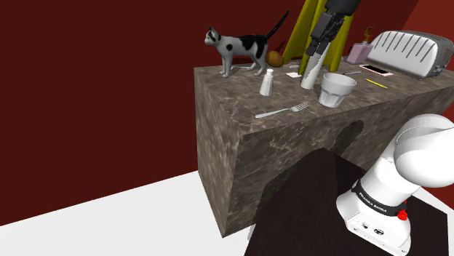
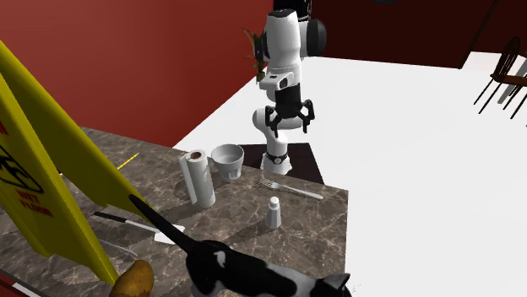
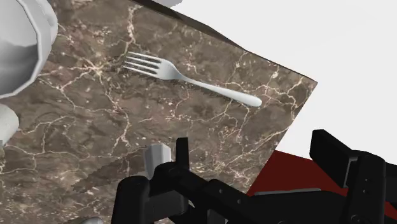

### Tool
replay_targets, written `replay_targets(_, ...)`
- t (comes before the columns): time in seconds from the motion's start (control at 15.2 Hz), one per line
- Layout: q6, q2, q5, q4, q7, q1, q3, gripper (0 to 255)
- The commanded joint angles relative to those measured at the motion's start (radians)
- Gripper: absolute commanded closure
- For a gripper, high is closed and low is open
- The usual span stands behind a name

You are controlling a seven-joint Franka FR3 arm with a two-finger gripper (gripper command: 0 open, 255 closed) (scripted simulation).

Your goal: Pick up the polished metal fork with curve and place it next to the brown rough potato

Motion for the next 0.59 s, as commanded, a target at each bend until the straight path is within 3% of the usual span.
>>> replay_targets(0.0,0.0,0.0,0.0,0.0,0.0,0.0,0.0,0)
replay_targets(0.53,0.159,0.078,-0.146,-0.178,-0.472,0.119,-0.091,0)
